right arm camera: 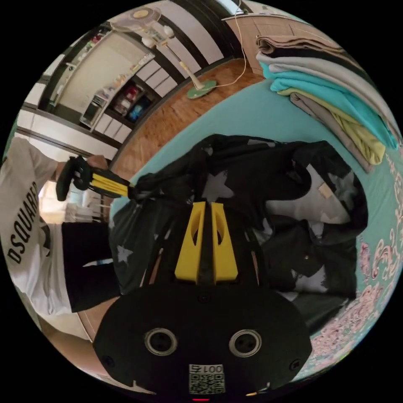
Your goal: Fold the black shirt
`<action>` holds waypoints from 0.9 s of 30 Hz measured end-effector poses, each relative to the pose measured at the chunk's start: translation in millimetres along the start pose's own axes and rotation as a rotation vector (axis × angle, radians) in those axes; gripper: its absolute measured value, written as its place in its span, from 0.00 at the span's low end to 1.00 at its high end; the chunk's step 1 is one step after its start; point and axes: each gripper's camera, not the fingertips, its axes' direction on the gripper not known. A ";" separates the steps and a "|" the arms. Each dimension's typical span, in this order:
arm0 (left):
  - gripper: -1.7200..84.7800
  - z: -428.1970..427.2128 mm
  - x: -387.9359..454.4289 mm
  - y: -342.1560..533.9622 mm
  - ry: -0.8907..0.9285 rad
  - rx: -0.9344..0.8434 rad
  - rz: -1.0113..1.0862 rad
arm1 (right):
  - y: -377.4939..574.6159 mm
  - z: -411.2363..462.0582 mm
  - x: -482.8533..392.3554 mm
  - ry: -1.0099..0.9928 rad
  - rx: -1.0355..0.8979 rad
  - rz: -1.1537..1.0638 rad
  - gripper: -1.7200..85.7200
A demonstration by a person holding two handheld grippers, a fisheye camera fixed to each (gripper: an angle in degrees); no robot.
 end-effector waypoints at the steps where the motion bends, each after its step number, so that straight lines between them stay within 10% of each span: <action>1: 0.01 -5.0 3.0 -4.0 0.005 0.015 -0.049 | 1.1 -1.2 -1.4 -0.019 0.019 0.006 0.06; 12: 0.06 -13.8 15.7 -32.1 0.119 -0.031 -0.467 | -44.1 21.4 16.6 -0.075 0.063 0.089 0.12; 27: 0.01 -31.7 85.1 -66.8 -0.246 -0.245 -0.562 | -92.9 19.5 44.7 -0.056 0.011 -0.005 0.05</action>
